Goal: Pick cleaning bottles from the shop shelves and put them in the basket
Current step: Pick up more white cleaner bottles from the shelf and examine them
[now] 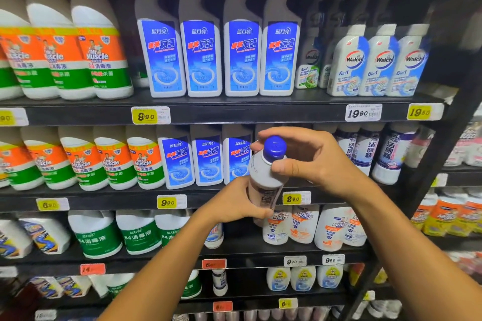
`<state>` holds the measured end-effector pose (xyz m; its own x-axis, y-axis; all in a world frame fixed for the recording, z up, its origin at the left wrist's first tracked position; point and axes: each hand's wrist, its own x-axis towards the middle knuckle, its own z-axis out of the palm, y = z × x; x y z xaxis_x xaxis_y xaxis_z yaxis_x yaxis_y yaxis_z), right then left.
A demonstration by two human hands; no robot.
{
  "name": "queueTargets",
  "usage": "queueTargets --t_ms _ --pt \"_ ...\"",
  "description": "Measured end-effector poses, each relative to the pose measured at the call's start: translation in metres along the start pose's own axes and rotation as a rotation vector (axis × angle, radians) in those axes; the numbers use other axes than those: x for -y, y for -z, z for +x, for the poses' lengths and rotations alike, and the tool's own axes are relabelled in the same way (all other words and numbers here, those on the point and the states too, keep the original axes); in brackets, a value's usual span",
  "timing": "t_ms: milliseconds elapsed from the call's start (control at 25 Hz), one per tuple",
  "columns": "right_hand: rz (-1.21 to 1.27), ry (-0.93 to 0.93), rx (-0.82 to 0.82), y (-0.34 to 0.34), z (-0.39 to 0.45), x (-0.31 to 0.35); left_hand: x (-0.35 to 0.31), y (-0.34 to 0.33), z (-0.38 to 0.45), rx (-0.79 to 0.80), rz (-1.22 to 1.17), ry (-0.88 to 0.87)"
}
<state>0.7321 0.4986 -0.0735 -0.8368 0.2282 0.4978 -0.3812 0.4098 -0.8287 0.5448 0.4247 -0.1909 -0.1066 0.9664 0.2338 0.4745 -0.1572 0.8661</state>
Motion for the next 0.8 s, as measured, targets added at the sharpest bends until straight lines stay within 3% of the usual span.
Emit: queueTargets --t_ms 440,640,800 --pt "0.078 -0.002 -0.180 0.003 0.001 -0.001 -0.020 -0.014 -0.012 0.040 -0.036 0.063" --pt "0.043 -0.204 -0.420 0.023 0.027 -0.020 -0.040 -0.038 -0.019 0.116 -0.237 0.174" --pt "0.035 -0.436 -0.346 0.047 0.030 -0.049 -0.055 -0.061 -0.025 0.079 -0.471 0.383"
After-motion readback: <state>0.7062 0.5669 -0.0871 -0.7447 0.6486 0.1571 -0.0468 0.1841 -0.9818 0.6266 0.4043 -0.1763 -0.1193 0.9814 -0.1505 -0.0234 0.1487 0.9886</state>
